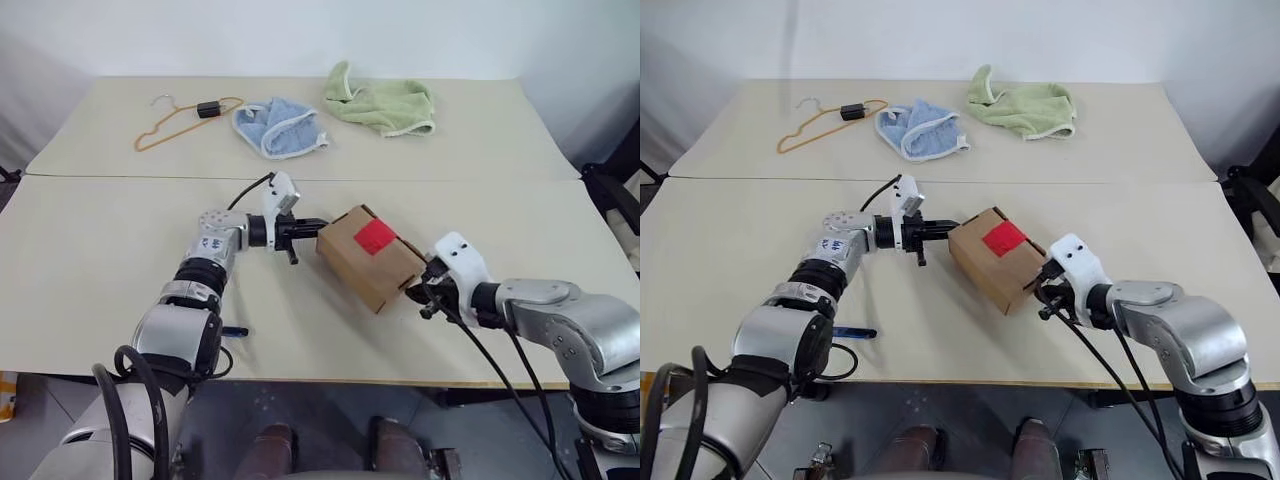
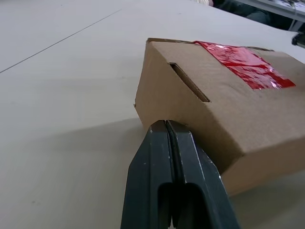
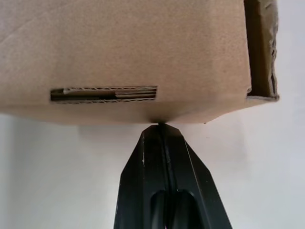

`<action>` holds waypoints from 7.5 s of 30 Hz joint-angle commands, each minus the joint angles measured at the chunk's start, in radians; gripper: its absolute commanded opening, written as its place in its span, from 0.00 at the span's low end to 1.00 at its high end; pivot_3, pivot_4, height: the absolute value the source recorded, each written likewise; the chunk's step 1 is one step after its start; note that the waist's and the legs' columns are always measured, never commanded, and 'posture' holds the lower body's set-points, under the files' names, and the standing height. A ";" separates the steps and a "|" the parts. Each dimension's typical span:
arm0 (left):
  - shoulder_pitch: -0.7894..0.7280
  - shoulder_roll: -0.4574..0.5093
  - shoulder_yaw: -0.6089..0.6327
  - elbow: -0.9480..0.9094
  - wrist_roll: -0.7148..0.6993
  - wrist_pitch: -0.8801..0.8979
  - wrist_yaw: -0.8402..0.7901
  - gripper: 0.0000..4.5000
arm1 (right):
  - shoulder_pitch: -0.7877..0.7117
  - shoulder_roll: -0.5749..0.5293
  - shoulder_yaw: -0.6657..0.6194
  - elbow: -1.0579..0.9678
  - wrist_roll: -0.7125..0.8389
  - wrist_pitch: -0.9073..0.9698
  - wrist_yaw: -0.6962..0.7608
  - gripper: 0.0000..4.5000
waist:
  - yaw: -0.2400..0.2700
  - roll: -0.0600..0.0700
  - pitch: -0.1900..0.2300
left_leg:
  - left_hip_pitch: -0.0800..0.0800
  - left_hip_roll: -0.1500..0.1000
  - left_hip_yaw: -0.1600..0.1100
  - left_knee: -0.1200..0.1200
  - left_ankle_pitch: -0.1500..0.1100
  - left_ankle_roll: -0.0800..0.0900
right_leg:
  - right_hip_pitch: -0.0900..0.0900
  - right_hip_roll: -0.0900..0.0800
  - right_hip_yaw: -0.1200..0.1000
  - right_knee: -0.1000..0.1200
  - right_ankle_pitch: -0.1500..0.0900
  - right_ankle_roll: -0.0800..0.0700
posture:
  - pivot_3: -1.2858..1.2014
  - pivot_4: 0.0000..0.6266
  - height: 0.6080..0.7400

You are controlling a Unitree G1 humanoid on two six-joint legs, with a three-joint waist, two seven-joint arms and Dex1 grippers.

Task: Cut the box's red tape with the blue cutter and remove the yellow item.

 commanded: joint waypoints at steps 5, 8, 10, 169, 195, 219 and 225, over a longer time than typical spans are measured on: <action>0.027 0.000 -0.020 -0.055 0.005 0.027 -0.024 0.00 | -0.001 -0.013 -0.034 -0.074 0.024 0.020 -0.005 0.00 | -0.001 0.000 0.000 | 0.000 0.000 0.000 0.000 0.000 0.000 | 0.000 0.000 0.000 0.000 0.000 0.000 | 0.52 0.24 1.00; 0.033 0.005 -0.023 -0.046 0.012 0.016 -0.010 0.00 | 0.003 -0.013 -0.033 -0.081 0.019 0.024 -0.008 0.00 | -0.001 0.000 0.000 | 0.000 0.000 0.000 0.000 0.000 0.000 | 0.000 0.000 0.000 0.000 0.000 0.000 | 0.52 0.24 1.00; 0.033 0.009 -0.018 -0.036 0.014 0.010 0.009 0.00 | 0.014 -0.021 -0.037 -0.088 0.015 0.022 -0.009 0.00 | 0.000 0.000 0.000 | 0.000 0.000 0.000 0.000 0.000 0.000 | 0.000 0.000 0.000 0.000 0.000 0.000 | 0.52 0.24 1.00; 0.915 0.737 -0.036 -0.593 -0.111 -0.298 -0.305 0.15 | 0.037 -0.166 0.051 -0.055 0.128 -0.568 0.403 1.00 | -0.004 0.014 -0.006 | 0.015 0.019 0.015 -0.006 -0.003 -0.004 | 0.001 0.018 0.014 0.000 0.004 -0.011 | 0.52 0.24 1.00; 0.909 0.590 -0.091 -0.954 -0.007 -0.316 -0.101 0.09 | -0.259 0.001 0.404 -0.109 0.019 -0.410 0.256 0.71 | 0.025 0.019 -0.006 | 0.015 0.023 0.020 -0.004 -0.007 -0.005 | 0.000 0.022 0.018 -0.003 0.004 -0.012 | 0.52 0.24 1.00; 1.033 0.693 -0.137 -1.209 0.130 -0.103 -0.009 0.09 | -0.409 0.256 0.884 0.252 -0.609 -0.885 0.416 0.00 | -0.003 0.020 -0.007 | 0.018 0.026 0.028 -0.005 -0.012 -0.004 | -0.003 0.025 0.020 -0.002 0.003 -0.014 | 0.52 0.24 1.00; 1.050 0.689 -0.138 -1.265 0.115 -0.030 0.010 0.09 | -0.396 0.296 0.891 0.301 -0.674 -0.939 0.446 0.00 | -0.001 0.021 -0.008 | 0.018 0.026 0.028 -0.005 -0.012 -0.004 | -0.003 0.025 0.020 -0.002 0.003 -0.014 | 0.52 0.24 1.00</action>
